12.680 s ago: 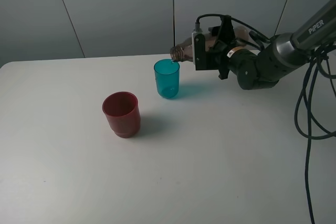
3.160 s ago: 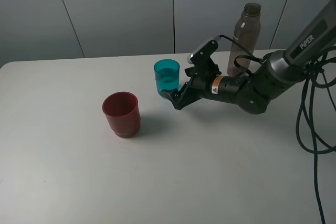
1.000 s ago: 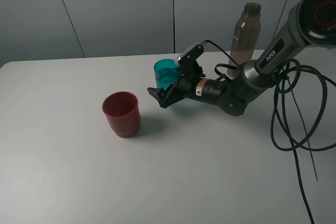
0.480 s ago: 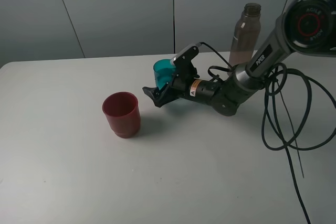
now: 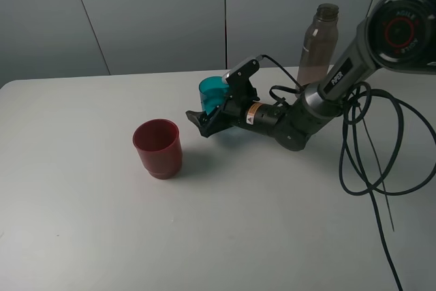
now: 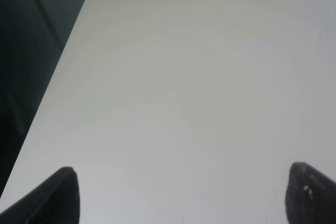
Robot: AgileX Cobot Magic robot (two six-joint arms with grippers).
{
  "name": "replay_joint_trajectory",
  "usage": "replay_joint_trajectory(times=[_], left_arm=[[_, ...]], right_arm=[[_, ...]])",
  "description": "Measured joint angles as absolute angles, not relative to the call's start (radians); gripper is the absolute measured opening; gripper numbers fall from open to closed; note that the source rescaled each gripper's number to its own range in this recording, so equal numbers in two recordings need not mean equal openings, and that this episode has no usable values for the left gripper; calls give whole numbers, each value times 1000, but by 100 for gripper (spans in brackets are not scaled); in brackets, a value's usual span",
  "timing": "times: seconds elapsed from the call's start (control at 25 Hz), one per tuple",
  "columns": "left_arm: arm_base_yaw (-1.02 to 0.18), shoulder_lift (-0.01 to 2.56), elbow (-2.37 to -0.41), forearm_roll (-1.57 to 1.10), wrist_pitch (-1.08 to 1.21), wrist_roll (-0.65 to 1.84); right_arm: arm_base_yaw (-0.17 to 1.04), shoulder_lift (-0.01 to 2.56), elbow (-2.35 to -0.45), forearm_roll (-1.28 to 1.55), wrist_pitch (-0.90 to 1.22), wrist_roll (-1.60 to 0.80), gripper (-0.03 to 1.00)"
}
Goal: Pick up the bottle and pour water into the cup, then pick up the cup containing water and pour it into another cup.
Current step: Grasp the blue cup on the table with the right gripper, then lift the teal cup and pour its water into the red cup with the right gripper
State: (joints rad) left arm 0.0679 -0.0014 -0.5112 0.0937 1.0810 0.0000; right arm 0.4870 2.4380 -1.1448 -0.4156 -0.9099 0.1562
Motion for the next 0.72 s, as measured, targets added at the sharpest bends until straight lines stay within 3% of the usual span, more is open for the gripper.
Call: replay_joint_trajectory(times=[0.12, 0.2, 0.24, 0.36, 0.72], left_arm=[[68, -1, -511, 94, 1081, 0], [68, -1, -511, 94, 1081, 0], [68, -1, -511, 94, 1081, 0], [68, -1, -511, 94, 1081, 0], [68, -1, -511, 94, 1081, 0]], right_arm=[[487, 2438, -1145, -405, -910, 156, 96], [487, 2438, -1145, -405, -910, 156, 79], [487, 2438, -1145, -405, -910, 156, 64], [487, 2438, -1145, -401, -910, 158, 4], [487, 2438, -1145, -401, -910, 158, 6]])
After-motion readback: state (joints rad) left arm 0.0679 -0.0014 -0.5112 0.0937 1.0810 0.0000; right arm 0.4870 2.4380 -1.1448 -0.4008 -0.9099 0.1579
